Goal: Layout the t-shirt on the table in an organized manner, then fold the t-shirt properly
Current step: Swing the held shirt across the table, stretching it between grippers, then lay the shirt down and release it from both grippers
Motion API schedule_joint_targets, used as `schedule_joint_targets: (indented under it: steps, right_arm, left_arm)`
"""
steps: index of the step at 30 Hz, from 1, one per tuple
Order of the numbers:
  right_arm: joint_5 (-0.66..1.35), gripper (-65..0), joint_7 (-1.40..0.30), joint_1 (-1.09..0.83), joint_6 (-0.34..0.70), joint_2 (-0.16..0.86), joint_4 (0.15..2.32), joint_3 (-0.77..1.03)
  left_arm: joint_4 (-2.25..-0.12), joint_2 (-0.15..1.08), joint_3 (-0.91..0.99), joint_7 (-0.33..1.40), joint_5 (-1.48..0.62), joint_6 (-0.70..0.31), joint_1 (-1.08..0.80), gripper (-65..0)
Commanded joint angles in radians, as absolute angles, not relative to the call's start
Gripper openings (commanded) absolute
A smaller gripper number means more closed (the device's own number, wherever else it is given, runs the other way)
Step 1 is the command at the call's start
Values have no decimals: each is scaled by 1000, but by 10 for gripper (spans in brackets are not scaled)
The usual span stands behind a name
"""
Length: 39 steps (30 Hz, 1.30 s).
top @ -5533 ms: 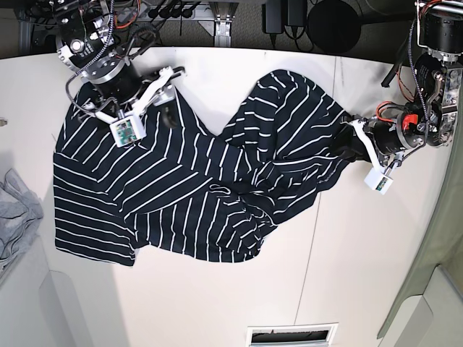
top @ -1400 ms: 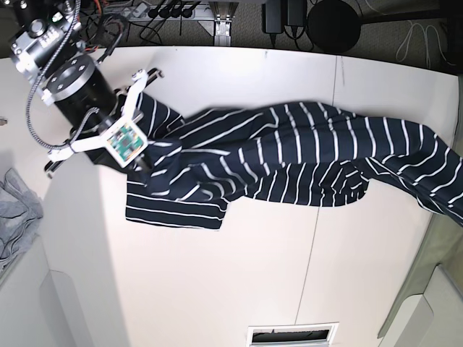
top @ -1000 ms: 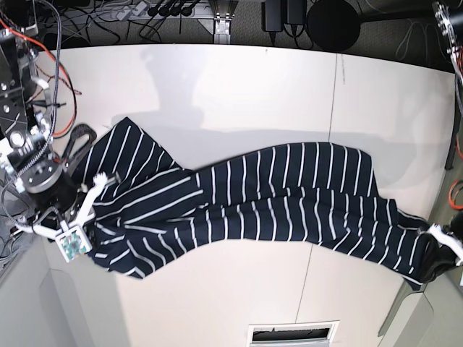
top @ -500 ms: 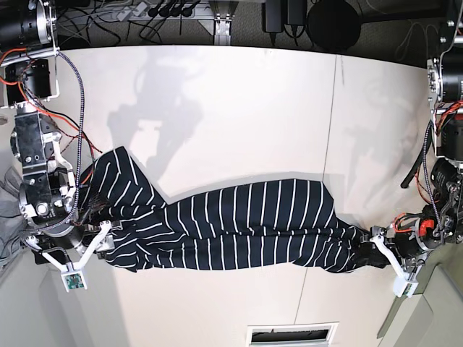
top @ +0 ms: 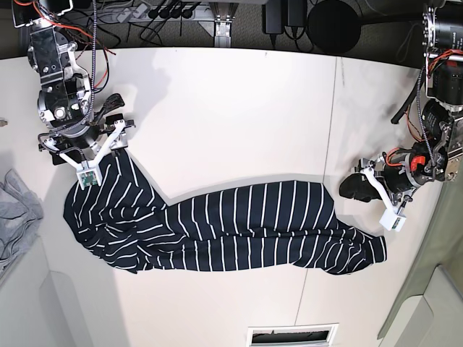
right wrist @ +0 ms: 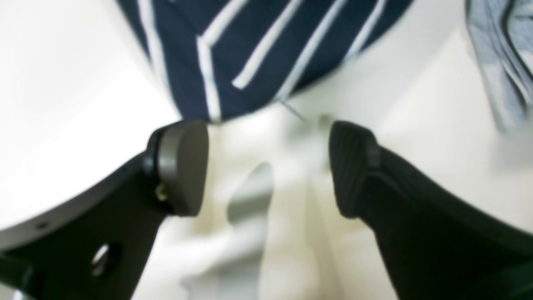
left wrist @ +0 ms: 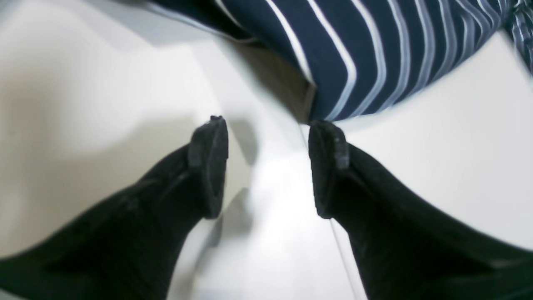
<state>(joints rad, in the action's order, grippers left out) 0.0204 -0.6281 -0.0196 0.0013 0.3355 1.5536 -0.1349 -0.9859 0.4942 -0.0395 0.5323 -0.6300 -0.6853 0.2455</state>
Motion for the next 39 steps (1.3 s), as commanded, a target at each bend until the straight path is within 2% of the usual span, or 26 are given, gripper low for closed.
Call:
schedule_joint_targets:
  steps: [1,3,6,8,10,18,19,20,21,22,23,24,25,29,33,36,39]
  right_arm:
    - [33,-205,-599,-14,15,345,1551,-128]
    - [53,-205,-593,-11,31,340,1513,-128]
    - [54,-205,-571,23,33,313,1451,-128]
    - [53,-205,-569,62,34,288,1401,-128]
    - [53,-205,-551,93,38,268,1349,-128]
    - [52,-207,-519,170,48,212,1237,-128]
    - [53,-214,-519,171,48,204,1237,-128]
    - [49,-250,-519,172,48,197,1237,-128]
    - [46,-312,-519,171,48,190,1237,-128]
    - [38,-400,-519,171,48,184,1237,-128]
    - [21,-510,-519,171,48,179,1237,-128]
    - [4,-624,-518,172,49,176,1238,-128]
    - [-16,-650,-518,175,49,173,1238,-128]
    - [-94,-650,-548,170,56,171,1299,-128]
    - [-105,-650,-626,115,57,192,1510,-128]
    - [-69,-650,-667,57,79,235,1689,-128]
    - [-17,-650,-684,16,115,273,1819,-128]
  left_arm:
    - [-1002,495,-33,490,-615,-678,265,-315]
    - [-1001,472,-33,472,-558,-615,263,-314]
    - [-1001,452,-33,436,-511,-575,272,-308]
    - [-1001,438,-33,409,-459,-540,287,-266]
    - [-1001,425,-33,399,-435,-514,299,-252]
    - [-1001,356,-33,348,-377,-490,301,-253]
    - [-1001,348,-33,347,-377,-490,301,-253]
    - [-1001,341,-33,347,-377,-490,302,-254]
    - [-1001,333,-33,338,-379,-489,302,-268]
    - [-1001,327,-33,329,-381,-489,304,-320]
    - [-1001,322,-33,325,-384,-490,305,-416]
    - [-1001,317,-33,325,-384,-490,308,-540]
    - [-1001,315,-33,327,-385,-489,313,-650]
    - [-1049,341,1,389,-537,-503,326,-650]
    - [-1266,397,130,542,-744,-631,287,-650]
    - [-1456,467,176,637,-850,-633,249,-650]
    - [-1589,554,181,659,-858,-633,228,-650]
